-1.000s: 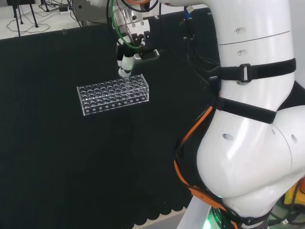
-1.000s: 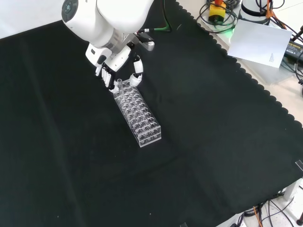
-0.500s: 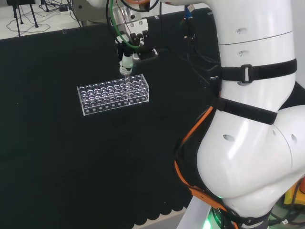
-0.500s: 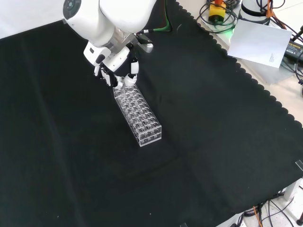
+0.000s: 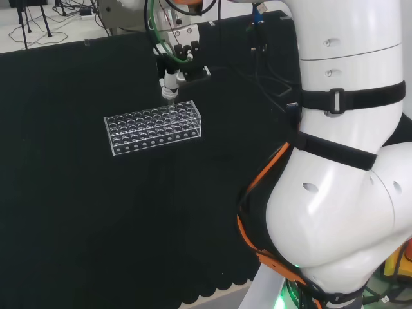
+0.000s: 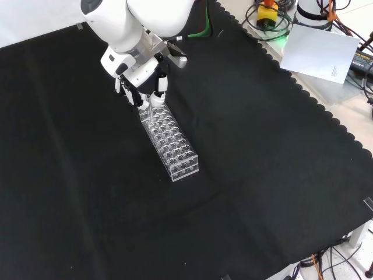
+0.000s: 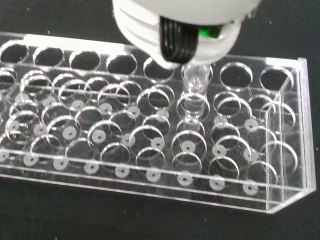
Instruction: Pick up the test tube.
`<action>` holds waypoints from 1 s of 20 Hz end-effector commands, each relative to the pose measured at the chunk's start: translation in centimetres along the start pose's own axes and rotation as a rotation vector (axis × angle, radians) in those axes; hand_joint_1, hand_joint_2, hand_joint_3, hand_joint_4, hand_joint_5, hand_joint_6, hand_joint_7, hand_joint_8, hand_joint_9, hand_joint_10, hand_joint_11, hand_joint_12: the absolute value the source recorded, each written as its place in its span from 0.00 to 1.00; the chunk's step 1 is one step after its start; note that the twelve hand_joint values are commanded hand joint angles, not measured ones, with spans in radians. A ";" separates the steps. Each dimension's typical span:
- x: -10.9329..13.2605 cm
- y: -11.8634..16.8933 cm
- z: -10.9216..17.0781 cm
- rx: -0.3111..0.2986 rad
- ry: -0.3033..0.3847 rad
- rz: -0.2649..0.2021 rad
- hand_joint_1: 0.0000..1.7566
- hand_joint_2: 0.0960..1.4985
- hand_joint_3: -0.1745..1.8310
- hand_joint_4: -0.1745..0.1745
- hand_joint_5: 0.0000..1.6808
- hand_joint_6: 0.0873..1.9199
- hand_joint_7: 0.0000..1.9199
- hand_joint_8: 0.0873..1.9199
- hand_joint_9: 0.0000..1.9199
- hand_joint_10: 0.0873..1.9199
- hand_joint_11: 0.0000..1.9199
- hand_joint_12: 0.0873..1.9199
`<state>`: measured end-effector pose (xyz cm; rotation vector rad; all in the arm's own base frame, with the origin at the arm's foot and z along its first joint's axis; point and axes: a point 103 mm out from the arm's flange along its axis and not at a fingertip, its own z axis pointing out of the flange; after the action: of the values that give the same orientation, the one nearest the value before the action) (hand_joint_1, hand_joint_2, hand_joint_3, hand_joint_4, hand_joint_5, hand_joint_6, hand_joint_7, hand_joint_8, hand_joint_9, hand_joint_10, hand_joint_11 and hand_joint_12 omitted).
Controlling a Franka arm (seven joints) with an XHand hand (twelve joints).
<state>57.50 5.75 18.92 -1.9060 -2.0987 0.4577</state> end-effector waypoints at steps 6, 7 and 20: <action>0.3 0.8 -0.7 -0.009 0.010 -0.009 0.81 0.37 0.42 0.00 0.77 0.27 0.72 0.37 0.72 0.10 0.43 0.61; 0.3 0.9 -0.8 -0.010 0.011 -0.009 0.81 0.37 0.42 0.00 0.77 0.27 0.72 0.37 0.72 0.10 0.43 0.61; -0.8 0.2 -3.4 -0.030 0.036 0.010 0.82 0.35 0.43 0.00 0.78 0.27 0.73 0.36 0.73 0.08 0.43 0.61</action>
<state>59.09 5.66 20.85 -1.9133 -2.0898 0.4083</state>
